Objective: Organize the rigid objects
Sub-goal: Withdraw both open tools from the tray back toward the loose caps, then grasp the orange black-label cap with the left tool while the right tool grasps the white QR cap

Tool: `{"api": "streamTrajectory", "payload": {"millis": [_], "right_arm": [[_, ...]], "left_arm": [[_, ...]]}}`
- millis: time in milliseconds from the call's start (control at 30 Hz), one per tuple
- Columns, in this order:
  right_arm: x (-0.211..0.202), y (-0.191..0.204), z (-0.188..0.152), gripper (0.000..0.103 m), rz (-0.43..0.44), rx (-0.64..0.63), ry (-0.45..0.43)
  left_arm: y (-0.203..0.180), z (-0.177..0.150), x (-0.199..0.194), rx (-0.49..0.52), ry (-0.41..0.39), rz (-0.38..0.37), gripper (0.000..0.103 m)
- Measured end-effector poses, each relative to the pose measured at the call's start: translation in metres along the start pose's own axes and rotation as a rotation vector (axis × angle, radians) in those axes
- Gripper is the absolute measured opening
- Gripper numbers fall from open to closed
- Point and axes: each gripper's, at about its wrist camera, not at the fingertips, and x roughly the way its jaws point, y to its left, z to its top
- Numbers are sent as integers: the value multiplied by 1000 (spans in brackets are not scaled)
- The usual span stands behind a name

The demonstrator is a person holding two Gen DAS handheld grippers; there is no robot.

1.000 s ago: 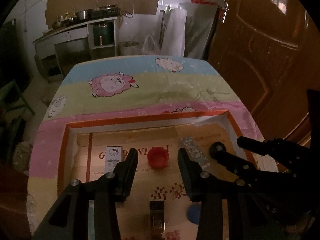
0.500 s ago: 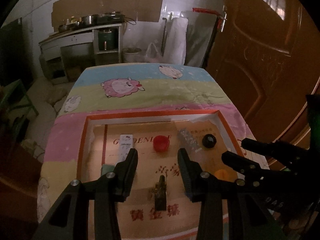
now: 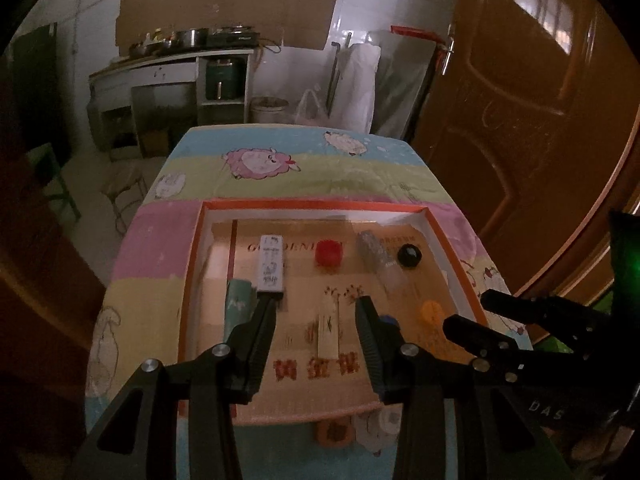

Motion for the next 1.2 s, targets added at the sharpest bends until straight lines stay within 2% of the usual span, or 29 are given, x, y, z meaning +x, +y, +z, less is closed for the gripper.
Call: {"api": "streamTrajectory", "payload": {"millis": [467,733,933,1200], "right_arm": [[-10,33,-49,59,25,-16,-4],[0,49,-85,59,-7,-20,-36],[16,53,-94,59,-10,-18,-9],[34,59,-92,59,-36,-48,6]], "left_arm": [[26,-46,-25,-65,-28,-46,41],[28,-79,-21,-58,-19,-61,41],[26,-98,-12,-40,13,-70,41],[28,-105,-3,-28,39,-70,41]]}}
